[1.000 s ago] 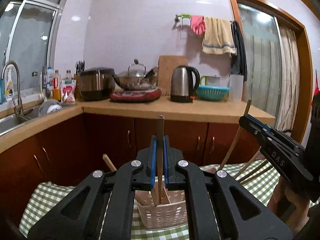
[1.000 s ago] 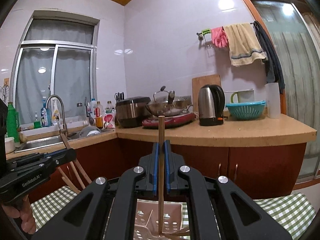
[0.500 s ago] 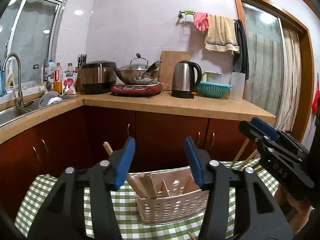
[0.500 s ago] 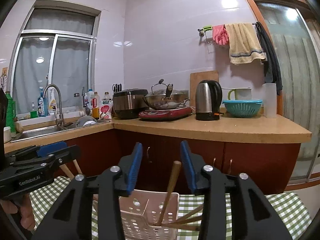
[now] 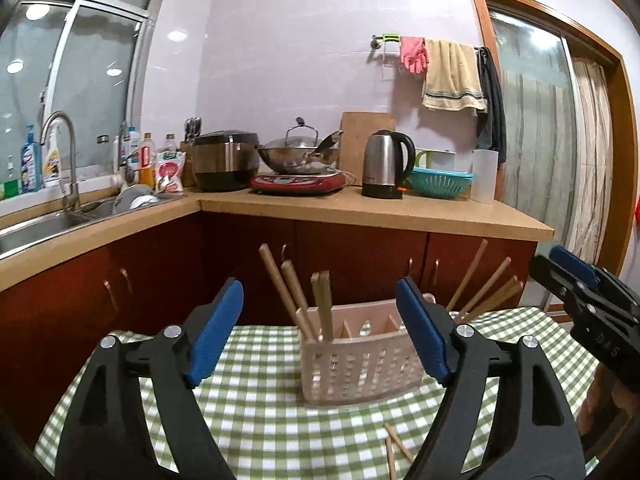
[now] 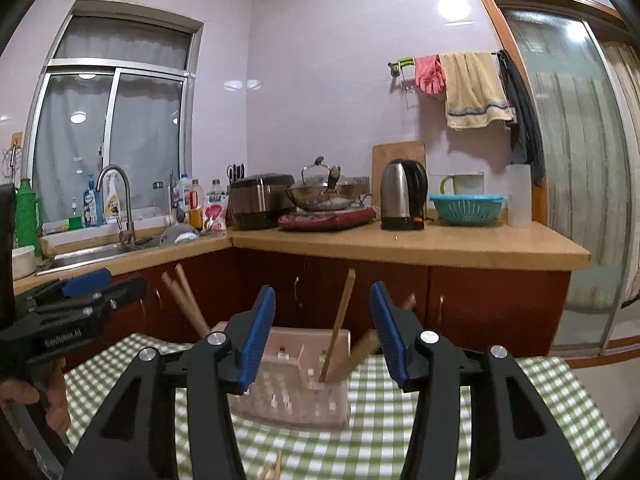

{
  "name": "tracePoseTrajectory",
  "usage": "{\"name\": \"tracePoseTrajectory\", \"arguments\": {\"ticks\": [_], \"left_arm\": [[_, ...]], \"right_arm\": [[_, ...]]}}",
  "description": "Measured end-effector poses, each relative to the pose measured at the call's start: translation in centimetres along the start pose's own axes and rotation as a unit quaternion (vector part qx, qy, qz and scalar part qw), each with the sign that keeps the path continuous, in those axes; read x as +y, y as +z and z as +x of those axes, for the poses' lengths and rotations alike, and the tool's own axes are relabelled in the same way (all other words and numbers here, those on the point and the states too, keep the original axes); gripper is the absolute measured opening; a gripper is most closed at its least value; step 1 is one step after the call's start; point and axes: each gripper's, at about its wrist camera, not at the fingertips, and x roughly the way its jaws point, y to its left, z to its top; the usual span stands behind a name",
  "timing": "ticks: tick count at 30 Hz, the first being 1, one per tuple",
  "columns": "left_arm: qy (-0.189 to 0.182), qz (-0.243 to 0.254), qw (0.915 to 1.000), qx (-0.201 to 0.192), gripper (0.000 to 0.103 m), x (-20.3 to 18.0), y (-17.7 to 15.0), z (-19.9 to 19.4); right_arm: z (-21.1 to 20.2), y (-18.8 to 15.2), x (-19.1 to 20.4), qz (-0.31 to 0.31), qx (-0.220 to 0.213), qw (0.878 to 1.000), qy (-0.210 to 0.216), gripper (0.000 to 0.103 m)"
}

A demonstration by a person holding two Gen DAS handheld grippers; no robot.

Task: Organize utensils
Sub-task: 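Move both open tools back toward the last chopsticks, then close the right tool on a chopstick while the left tool grasps another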

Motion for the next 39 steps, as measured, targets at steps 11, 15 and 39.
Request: {"name": "tracePoseTrajectory", "arguments": {"ticks": [11, 15, 39], "left_arm": [[0.019, -0.008, 0.9984, 0.052, 0.079, 0.5, -6.8, -3.4], [0.027, -0.008, 0.9974, 0.066, 0.079, 0.6, -9.2, -4.7], [0.035, -0.008, 0.9873, 0.155, 0.079, -0.2, -17.6, -7.4]], "right_arm": [[-3.4, -7.1, 0.4, 0.006, 0.070, 0.997, -0.011, 0.049], [-4.5, -9.7, 0.7, 0.010, 0.098, 0.995, -0.008, 0.049], [-5.9, -19.5, 3.5, 0.003, 0.237, 0.970, 0.048, 0.020]]}}
